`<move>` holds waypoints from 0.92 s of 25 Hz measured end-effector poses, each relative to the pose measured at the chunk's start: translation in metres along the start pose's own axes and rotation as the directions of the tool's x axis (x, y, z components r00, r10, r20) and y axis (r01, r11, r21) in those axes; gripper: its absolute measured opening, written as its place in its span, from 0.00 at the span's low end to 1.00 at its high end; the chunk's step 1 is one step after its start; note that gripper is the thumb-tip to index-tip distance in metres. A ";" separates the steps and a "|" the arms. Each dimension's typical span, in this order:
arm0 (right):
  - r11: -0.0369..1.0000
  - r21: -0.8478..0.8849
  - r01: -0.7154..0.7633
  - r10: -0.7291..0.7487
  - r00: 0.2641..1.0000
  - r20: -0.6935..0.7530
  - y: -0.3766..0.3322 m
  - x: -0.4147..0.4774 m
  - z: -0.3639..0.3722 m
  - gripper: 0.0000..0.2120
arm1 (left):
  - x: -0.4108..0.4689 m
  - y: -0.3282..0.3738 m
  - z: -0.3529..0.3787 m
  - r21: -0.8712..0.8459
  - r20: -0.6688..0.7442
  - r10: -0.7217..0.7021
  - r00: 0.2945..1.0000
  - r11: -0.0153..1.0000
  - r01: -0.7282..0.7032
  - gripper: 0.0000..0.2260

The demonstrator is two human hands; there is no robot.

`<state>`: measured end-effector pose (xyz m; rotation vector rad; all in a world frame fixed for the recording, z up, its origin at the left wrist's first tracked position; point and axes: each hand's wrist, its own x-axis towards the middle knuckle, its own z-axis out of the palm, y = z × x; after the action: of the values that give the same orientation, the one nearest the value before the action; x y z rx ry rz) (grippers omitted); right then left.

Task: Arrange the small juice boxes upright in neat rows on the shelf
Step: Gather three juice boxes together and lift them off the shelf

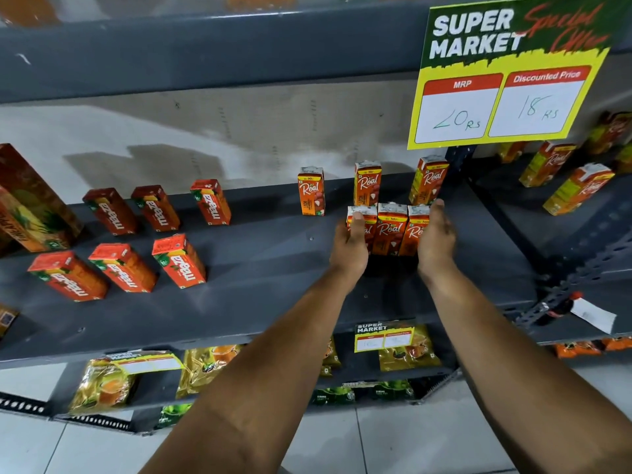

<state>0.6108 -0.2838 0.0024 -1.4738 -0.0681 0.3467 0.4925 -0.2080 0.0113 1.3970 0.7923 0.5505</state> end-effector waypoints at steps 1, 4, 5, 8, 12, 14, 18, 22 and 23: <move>1.000 -0.004 0.004 -0.004 1.000 0.008 0.000 -0.001 0.002 0.27 | 0.000 0.001 0.001 0.000 0.009 0.007 1.000 1.000 -0.007 0.22; 1.000 -0.030 0.010 -0.009 1.000 0.023 0.000 -0.002 0.005 0.28 | 0.001 0.005 0.001 0.001 0.021 -0.015 1.000 1.000 0.015 0.22; 0.999 -0.037 0.006 -0.005 1.000 0.030 0.000 -0.001 0.004 0.28 | 0.000 0.005 0.001 0.011 0.021 -0.017 1.000 1.000 0.017 0.22; 0.999 -0.046 -0.015 0.018 0.997 0.069 -0.003 0.003 0.000 0.24 | -0.011 0.001 -0.002 0.017 0.040 0.015 0.999 1.000 -0.015 0.22; 0.997 -0.040 -0.068 0.071 0.992 0.105 -0.002 -0.008 -0.014 0.20 | -0.039 -0.001 -0.005 0.041 0.052 -0.022 0.998 0.999 0.020 0.24; 0.996 -0.016 -0.083 0.085 0.992 0.095 0.003 -0.019 -0.022 0.20 | -0.055 -0.004 -0.006 0.057 0.032 -0.044 0.998 0.997 0.042 0.25; 0.996 0.016 -0.086 0.084 0.990 0.115 0.011 -0.038 -0.040 0.21 | -0.086 -0.012 -0.006 0.093 0.021 -0.036 0.999 0.995 0.034 0.29; 0.997 -0.024 -0.071 0.074 0.985 0.157 0.018 -0.047 -0.053 0.33 | -0.100 -0.026 -0.016 0.042 0.100 0.015 0.995 0.999 -0.019 0.22; 0.999 -0.033 -0.040 0.045 0.981 0.189 0.019 -0.047 -0.057 0.36 | -0.100 -0.026 -0.023 0.071 0.112 0.048 0.992 0.996 -0.057 0.21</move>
<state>0.5774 -0.3496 -0.0141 -1.4697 -0.1954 0.5226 0.4089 -0.2717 0.0018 1.5073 0.6944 0.4839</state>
